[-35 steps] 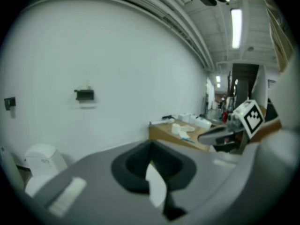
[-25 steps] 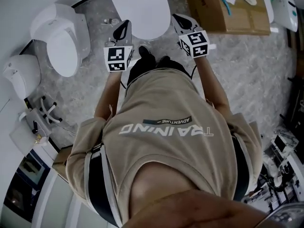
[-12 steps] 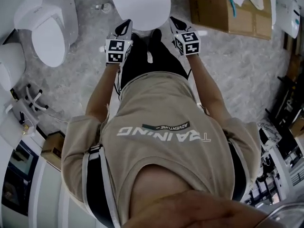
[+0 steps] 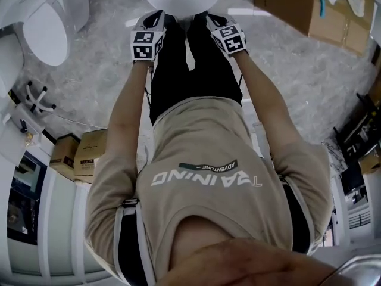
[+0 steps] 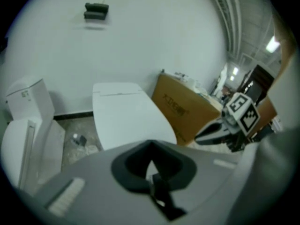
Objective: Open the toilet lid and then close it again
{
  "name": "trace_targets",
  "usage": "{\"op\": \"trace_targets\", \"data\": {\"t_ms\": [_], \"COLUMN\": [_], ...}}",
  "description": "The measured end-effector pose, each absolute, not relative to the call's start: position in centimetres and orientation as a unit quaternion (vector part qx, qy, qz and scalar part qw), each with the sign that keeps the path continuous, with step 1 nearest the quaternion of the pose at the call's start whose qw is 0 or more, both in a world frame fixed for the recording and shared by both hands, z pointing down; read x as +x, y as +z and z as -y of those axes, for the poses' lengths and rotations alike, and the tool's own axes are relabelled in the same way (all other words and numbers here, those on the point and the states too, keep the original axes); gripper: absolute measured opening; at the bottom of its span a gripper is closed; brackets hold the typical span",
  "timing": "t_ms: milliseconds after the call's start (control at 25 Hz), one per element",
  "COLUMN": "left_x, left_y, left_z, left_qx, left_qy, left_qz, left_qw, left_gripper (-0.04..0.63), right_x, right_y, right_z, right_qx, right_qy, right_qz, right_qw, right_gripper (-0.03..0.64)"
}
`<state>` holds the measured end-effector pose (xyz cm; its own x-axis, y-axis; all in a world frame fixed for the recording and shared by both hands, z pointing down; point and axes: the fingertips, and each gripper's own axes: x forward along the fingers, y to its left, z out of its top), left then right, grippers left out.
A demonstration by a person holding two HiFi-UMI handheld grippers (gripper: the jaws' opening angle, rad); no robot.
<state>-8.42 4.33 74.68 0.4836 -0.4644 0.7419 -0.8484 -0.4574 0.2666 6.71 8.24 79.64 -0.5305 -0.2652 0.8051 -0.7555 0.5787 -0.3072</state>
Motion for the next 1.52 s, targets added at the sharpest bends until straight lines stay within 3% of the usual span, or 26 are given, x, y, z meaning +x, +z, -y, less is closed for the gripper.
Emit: {"op": "trace_targets", "data": {"t_ms": [440,560,760,1520], "left_x": [-10.6,-10.4,-9.6,-9.5], "left_y": [88.7,91.1,93.1,94.2], "left_z": [-10.2,-10.9,-11.3,-10.4], "left_qx": [0.716,0.719,0.723,0.771], "left_qy": [0.341,0.340,0.343,0.352], "left_qz": [0.425,0.418,0.412,0.372], "left_qw": [0.436,0.439,0.436,0.379], "left_gripper": [0.002,0.003,0.002,0.003], "right_x": [6.7,6.9,7.3,6.3], "right_y": [91.2,93.2,94.3,95.1], "right_z": [-10.4,-10.7,-9.9,-10.1], "right_qx": [0.317,0.302,0.315,0.301], "right_qy": [0.412,0.390,0.388,0.371], "right_qz": [0.759,0.765,0.774,0.786], "right_qw": [0.391,0.413,0.389,0.392], "right_gripper": [0.011,0.011,0.011,0.011]}}
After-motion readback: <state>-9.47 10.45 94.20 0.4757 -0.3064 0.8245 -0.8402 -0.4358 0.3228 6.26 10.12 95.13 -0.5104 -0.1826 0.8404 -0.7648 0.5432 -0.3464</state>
